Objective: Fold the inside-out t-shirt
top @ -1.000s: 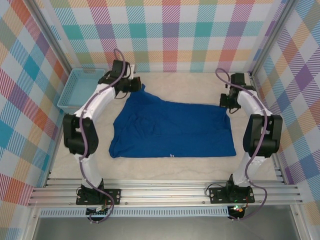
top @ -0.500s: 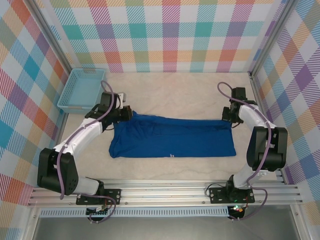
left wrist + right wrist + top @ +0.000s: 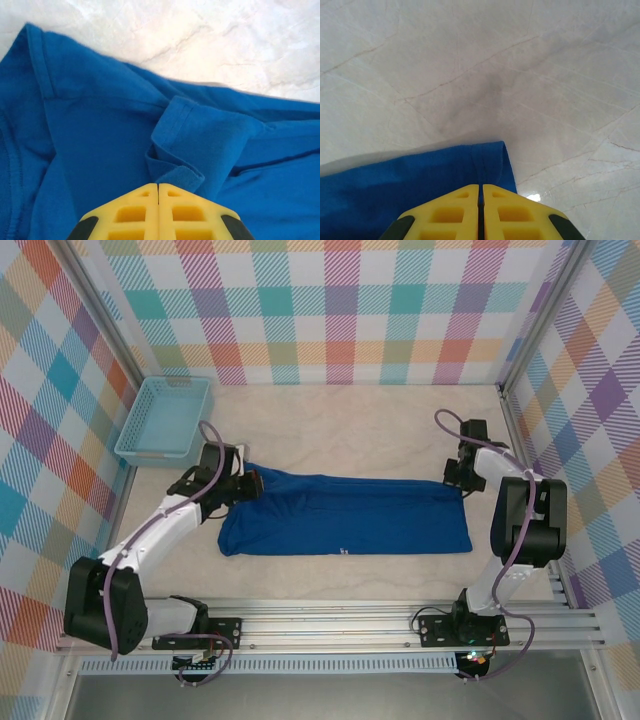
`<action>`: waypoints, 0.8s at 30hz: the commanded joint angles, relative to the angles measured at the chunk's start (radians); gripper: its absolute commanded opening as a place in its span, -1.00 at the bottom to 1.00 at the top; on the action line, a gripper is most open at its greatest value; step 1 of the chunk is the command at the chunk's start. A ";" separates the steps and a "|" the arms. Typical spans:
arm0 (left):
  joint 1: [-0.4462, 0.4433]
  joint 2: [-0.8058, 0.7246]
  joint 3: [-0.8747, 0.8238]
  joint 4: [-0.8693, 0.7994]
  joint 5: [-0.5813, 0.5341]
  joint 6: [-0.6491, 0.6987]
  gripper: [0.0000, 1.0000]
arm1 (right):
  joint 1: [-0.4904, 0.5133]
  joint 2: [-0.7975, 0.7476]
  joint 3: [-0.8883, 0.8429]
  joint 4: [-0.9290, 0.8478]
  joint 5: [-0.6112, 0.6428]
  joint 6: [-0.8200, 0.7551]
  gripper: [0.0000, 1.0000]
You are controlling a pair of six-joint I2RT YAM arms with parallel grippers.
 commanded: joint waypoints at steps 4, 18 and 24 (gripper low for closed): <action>-0.047 -0.058 -0.024 -0.053 -0.003 -0.021 -1.00 | -0.003 0.024 0.040 -0.006 -0.008 0.006 -0.82; -0.109 -0.010 -0.174 -0.102 0.018 -0.112 -0.81 | -0.003 0.052 0.061 -0.042 0.037 0.012 -0.53; -0.113 -0.031 -0.193 -0.212 0.096 -0.149 -0.23 | -0.002 -0.053 0.055 -0.030 -0.047 0.023 -0.14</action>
